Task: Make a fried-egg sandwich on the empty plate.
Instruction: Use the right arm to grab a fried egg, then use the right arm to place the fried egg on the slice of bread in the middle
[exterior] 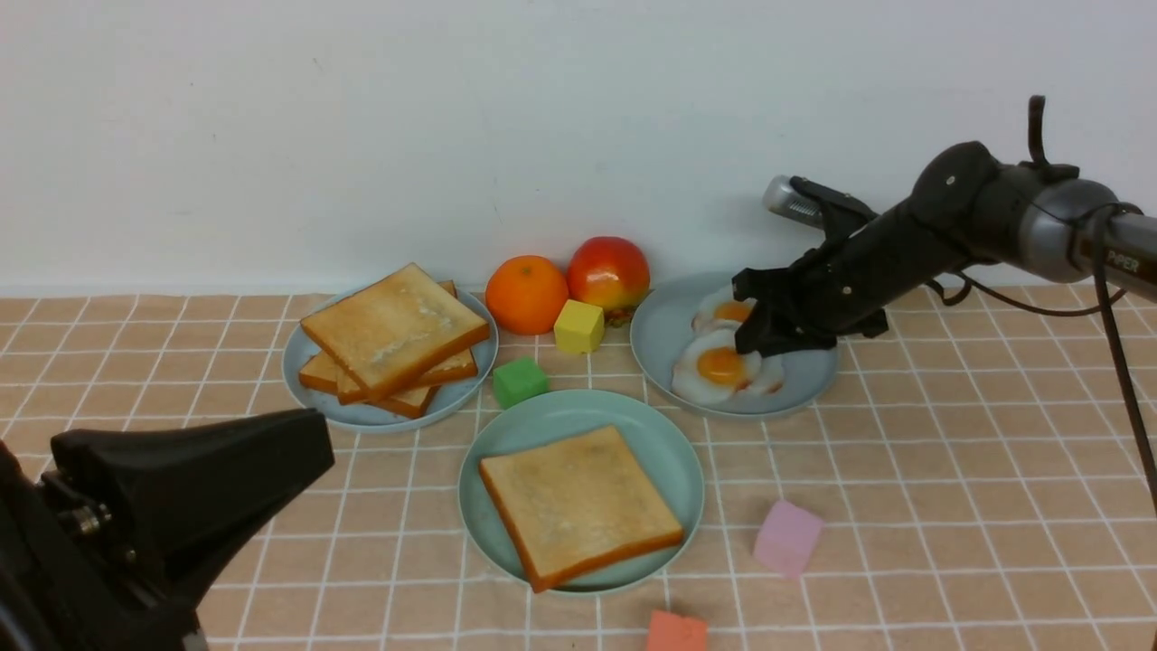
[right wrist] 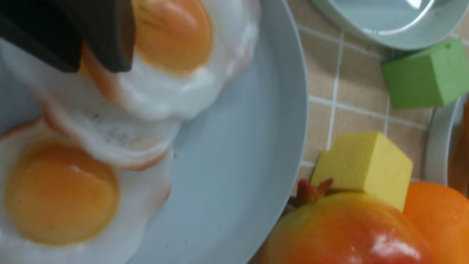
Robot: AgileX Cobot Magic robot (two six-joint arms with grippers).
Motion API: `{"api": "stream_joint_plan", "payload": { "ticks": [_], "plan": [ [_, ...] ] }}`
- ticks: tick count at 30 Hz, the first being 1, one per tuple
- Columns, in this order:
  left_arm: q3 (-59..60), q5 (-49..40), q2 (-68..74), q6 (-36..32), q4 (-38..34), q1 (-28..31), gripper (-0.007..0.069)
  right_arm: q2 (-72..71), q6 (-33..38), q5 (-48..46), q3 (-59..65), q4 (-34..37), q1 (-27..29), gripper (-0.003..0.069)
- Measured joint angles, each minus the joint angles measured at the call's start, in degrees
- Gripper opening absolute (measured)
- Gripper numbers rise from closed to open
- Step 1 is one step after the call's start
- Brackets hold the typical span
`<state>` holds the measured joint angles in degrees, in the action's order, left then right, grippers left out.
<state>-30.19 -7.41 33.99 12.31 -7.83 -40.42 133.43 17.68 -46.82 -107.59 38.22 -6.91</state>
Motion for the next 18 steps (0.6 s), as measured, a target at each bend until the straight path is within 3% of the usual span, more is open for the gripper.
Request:
{"api": "stream_joint_plan", "payload": {
  "ticks": [2, 18],
  "plan": [
    [0.00, 0.00, 0.00, 0.00, 0.00, 0.00, -0.0013, -0.06, 0.00, -0.36, -0.05, 0.00, 0.00, 0.0071],
    [0.00, -2.01, 0.06, 0.00, 4.68, 0.00, -0.0010, -11.17, 0.75, -8.08, 0.57, 0.18, 1.65, 0.0065]
  ]
}}
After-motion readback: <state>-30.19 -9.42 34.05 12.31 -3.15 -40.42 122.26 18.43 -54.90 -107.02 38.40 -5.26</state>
